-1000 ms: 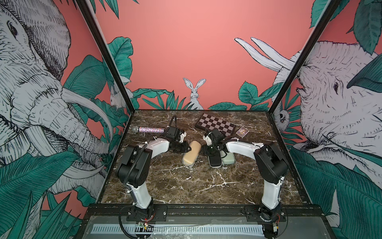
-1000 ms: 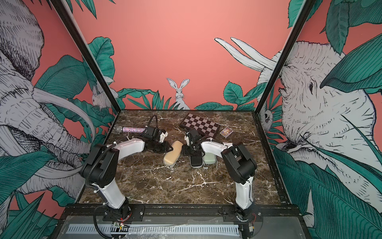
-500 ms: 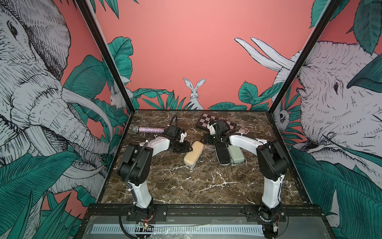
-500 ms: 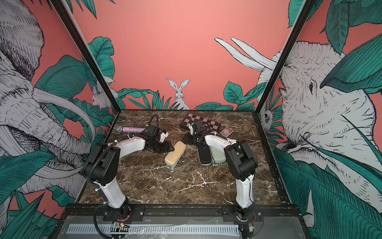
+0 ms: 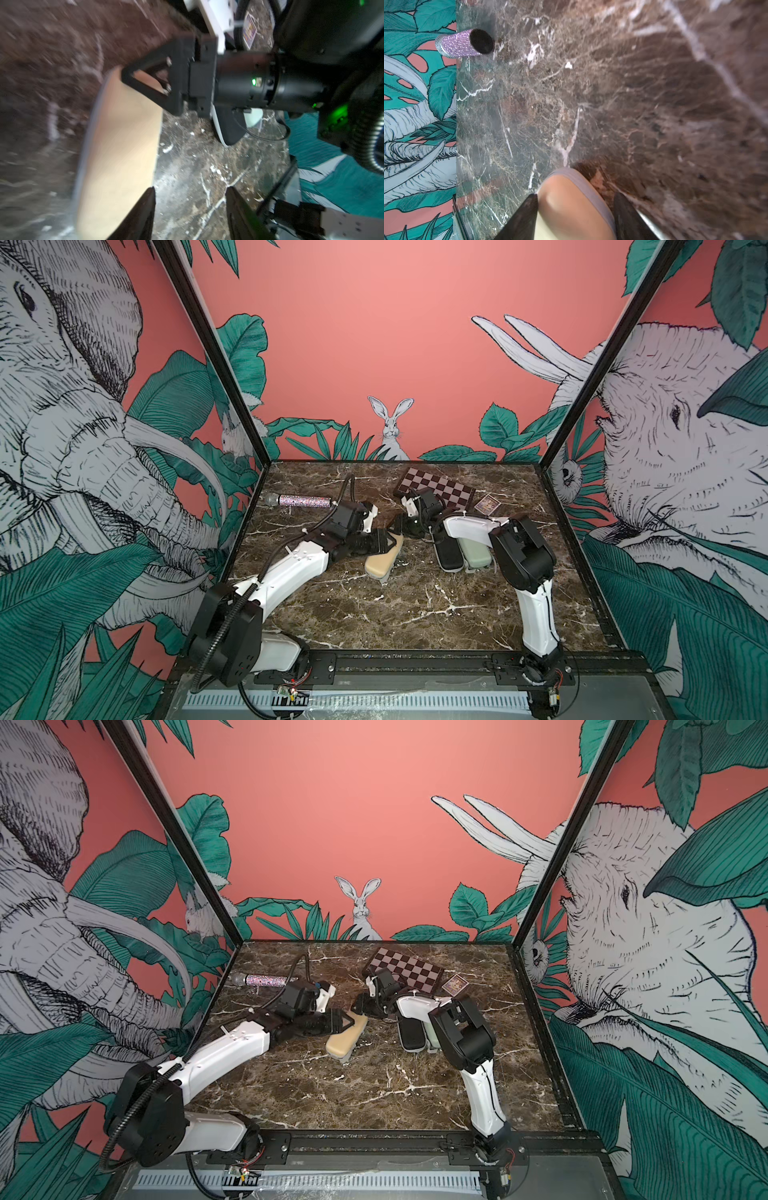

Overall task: Put umbrellas into zippered umbrella sleeves
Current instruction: Move the umbrella sleeve at the center of the board.

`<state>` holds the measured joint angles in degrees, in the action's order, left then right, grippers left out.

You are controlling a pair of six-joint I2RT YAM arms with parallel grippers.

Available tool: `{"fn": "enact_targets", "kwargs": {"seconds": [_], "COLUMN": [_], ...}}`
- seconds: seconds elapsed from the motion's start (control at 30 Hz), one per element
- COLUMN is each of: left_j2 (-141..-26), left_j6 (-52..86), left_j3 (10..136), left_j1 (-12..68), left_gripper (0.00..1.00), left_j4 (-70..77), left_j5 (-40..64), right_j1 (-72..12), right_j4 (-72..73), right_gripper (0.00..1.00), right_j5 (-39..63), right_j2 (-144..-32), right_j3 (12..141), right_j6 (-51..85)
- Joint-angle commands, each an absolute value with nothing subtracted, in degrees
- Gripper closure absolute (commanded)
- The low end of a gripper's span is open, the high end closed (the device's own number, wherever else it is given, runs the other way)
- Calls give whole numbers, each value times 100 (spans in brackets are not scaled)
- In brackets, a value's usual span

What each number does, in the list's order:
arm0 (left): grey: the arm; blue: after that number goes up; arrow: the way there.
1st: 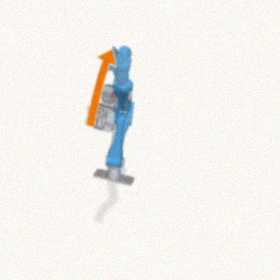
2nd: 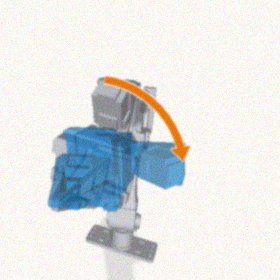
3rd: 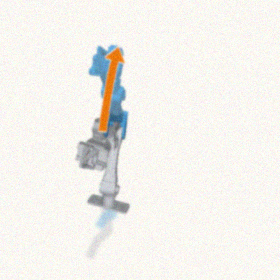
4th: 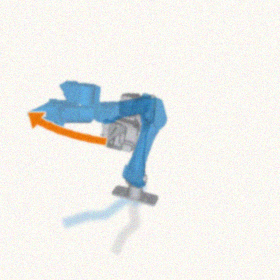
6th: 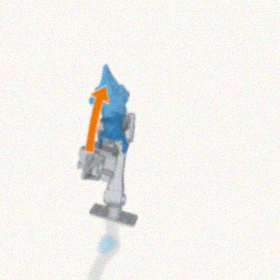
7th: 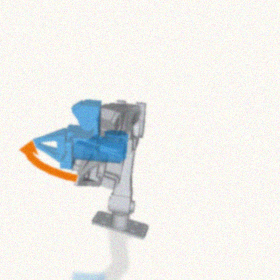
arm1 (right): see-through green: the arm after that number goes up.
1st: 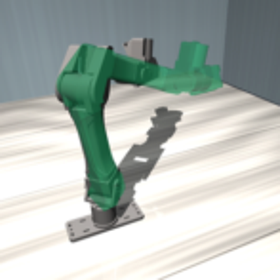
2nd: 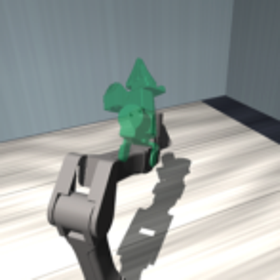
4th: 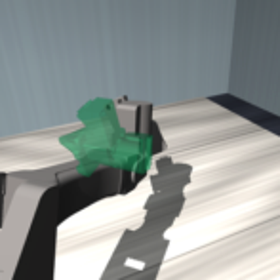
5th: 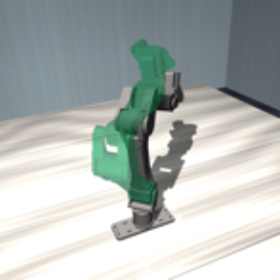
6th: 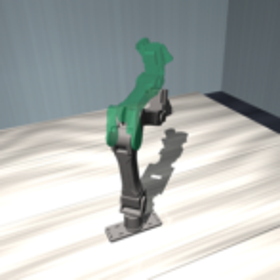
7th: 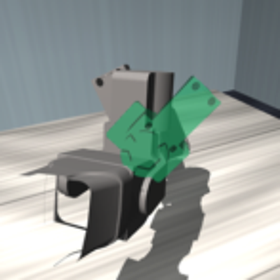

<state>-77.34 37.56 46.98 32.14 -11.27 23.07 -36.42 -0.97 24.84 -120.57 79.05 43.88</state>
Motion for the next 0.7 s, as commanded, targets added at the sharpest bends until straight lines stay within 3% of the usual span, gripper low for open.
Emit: {"fn": "enact_targets", "kwargs": {"seconds": [0.0,0.23,0.37,0.67], "left_j2": [-7776,-7834,-8075,-8026], "left_j6": [4371,4436,4513,4405], "left_j3": [4172,4088,3810,3616], "left_j1": [3203,3190,3199,3192], "left_gripper": [53,63,69,72], "left_j4": [-506,-504,-419,-548], "left_j5": [1977,1478,1305,1074], "right_j1": [-3883,-4682,-4774,-4420], "right_j4": [9,257,826,-821], "right_gripper": [46,48,46,40], "right_j5": [1973,537,459,680], "right_j2": [-11669,-10815,-10595,-9223], "right_j3": [7394,6381,5951,5801], "right_j6": [4957,6239,6684,3862]}}
